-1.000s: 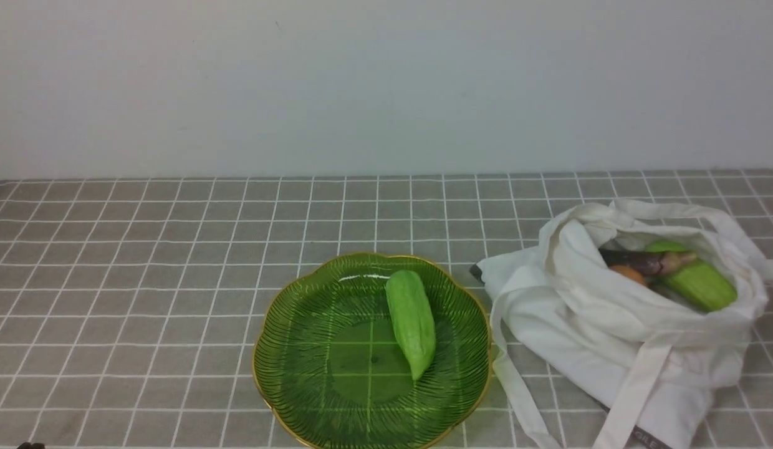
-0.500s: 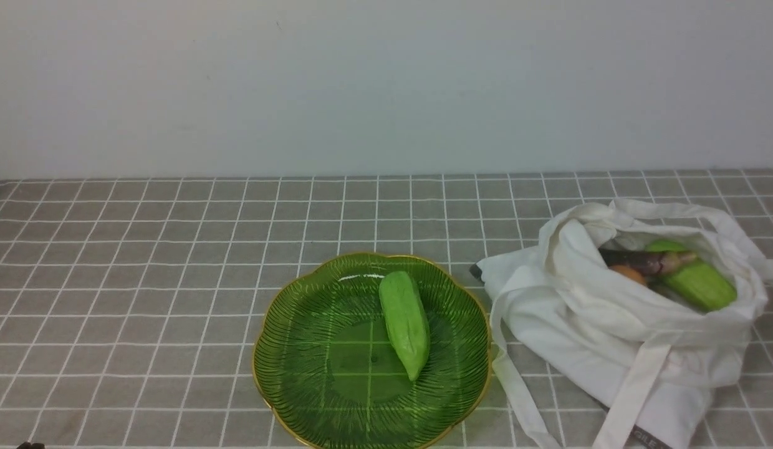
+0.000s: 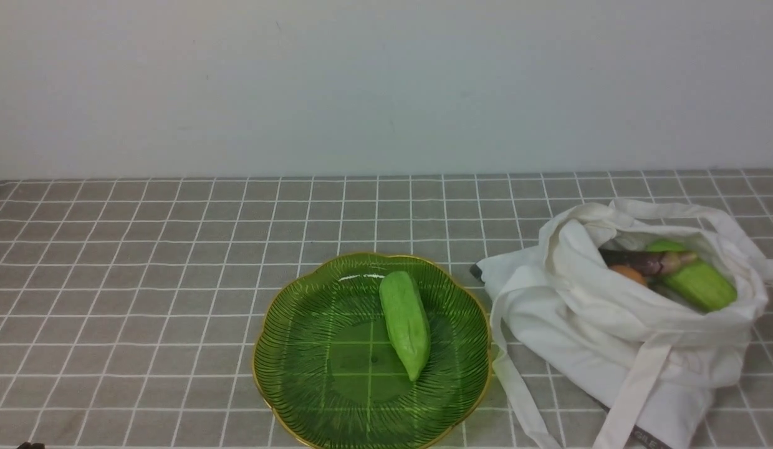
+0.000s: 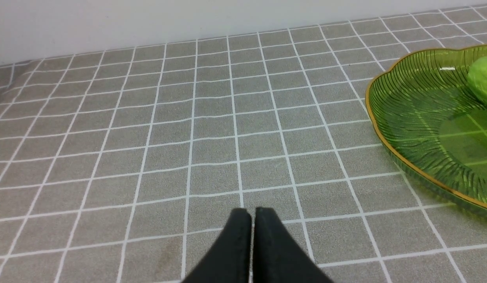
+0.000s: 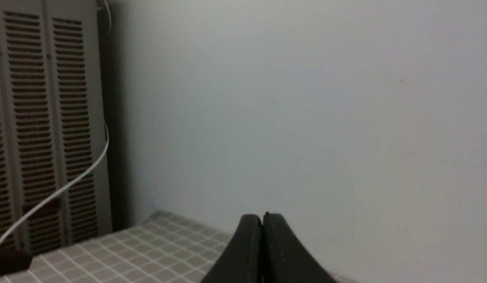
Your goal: Take vegetables from bag on grey coffee tablecloth place on plate.
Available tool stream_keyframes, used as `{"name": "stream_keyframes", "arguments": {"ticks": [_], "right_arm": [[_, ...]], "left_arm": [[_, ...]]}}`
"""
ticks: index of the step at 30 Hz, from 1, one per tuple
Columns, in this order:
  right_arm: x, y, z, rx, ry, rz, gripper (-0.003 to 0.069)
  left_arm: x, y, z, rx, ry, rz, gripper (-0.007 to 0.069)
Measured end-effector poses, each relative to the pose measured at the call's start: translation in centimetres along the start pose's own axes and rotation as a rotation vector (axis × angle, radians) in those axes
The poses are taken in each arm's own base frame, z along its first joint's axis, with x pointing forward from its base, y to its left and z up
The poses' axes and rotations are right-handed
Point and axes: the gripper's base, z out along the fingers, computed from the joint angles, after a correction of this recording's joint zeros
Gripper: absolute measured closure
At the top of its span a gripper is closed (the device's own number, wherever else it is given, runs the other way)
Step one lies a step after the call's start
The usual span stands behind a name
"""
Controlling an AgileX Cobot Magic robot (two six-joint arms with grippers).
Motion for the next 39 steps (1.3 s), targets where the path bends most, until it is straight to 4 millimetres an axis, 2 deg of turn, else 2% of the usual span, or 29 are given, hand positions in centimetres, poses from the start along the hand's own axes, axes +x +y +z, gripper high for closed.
{"name": "stream_keyframes", "arguments": {"ticks": [2,5,7,8,9,10,11,17,39], "right_arm": [[1.6,-0.1,0.3,0.013,0.048,-0.006,0.067],[4.8,-0.5,0.6,0.12,0.144,-0.022,0.067],[7.3,-1.3,0.6,0.254,0.219,-0.03,0.067],[7.8,-1.4,0.5,0.28,0.234,-0.03,0.067],[10.0,-2.0,0.2,0.379,0.309,-0.025,0.067],[10.2,-2.1,0.1,0.39,0.316,-0.024,0.067],[11.4,-2.5,-0.3,0.479,0.393,-0.009,0.067],[11.5,-3.1,-0.8,0.624,0.416,-0.007,0.067],[11.5,-3.3,-0.9,0.642,0.43,-0.042,0.067]], "left_arm": [[0.0,0.0,0.0,0.0,0.0,0.0,0.0629],[0.0,0.0,0.0,0.0,0.0,0.0,0.0629],[0.0,0.0,0.0,0.0,0.0,0.0,0.0629],[0.0,0.0,0.0,0.0,0.0,0.0,0.0629],[0.0,0.0,0.0,0.0,0.0,0.0,0.0629],[0.0,0.0,0.0,0.0,0.0,0.0,0.0629],[0.0,0.0,0.0,0.0,0.0,0.0,0.0629],[0.0,0.0,0.0,0.0,0.0,0.0,0.0629],[0.0,0.0,0.0,0.0,0.0,0.0,0.0629]]}}
